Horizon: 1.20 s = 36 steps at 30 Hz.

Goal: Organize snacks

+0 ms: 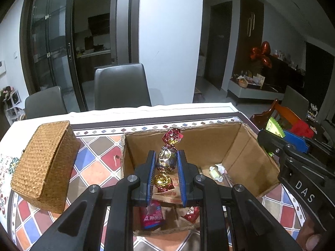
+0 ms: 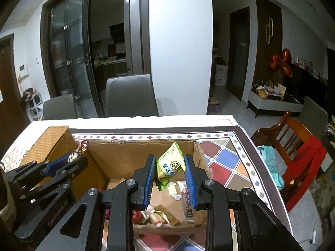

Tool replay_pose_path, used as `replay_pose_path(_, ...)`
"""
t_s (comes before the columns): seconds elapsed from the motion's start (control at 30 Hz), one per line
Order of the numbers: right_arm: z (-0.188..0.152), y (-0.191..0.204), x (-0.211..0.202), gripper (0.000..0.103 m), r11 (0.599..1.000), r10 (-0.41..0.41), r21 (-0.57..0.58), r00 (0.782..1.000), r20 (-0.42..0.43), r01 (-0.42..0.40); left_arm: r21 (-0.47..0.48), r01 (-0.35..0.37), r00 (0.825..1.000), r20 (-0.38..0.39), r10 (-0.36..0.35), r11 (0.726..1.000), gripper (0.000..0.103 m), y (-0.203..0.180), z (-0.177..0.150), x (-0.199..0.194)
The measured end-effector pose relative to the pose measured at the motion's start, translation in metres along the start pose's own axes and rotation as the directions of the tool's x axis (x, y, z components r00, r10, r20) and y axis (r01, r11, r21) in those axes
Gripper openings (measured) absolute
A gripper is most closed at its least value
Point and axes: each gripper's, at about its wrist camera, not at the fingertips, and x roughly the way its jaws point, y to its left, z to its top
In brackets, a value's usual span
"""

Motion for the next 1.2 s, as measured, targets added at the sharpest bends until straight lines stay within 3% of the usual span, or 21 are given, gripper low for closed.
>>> replay_pose_path(0.13,0.0,0.002,0.006,0.03,1.0,0.006,-0.002,1.0,-0.007,-0.006,-0.004,0.002,1.0,-0.007,-0.002,1.0,0.022,0.001,0.0,0.004)
replay_pose_path(0.23,0.0,0.003,0.007,0.031,1.0,0.002,-0.005,1.0,-0.001,-0.002,-0.008,0.005,1.0,-0.009,-0.006,1.0,0.028,0.003,0.0,0.005)
replay_pose_path(0.3,0.0,0.002,0.008,0.036,1.0,0.001,-0.005,1.0,-0.002,-0.001,-0.006,0.002,1.0,-0.006,-0.002,1.0,0.033,0.003,0.0,0.005)
replay_pose_path(0.37,0.0,0.003,0.009,0.049,1.0,-0.005,-0.001,1.0,-0.004,0.005,-0.009,-0.003,1.0,-0.005,0.003,1.0,0.039,0.004,0.0,0.004)
replay_pose_path(0.47,-0.001,0.003,0.008,0.06,1.0,-0.014,0.0,1.0,0.0,0.014,-0.014,-0.016,1.0,0.0,0.016,1.0,0.049,0.006,0.0,0.002)
replay_pose_path(0.67,-0.002,0.0,0.003,0.076,1.0,-0.027,0.008,1.0,0.001,0.027,-0.037,-0.036,0.999,0.01,0.036,0.999,0.065,0.012,0.001,-0.004)
replay_pose_path(1.2,-0.004,-0.002,-0.03,0.077,0.999,-0.046,0.019,0.999,0.023,0.045,-0.033,-0.084,0.995,0.048,0.085,0.996,0.08,0.011,-0.003,-0.043)
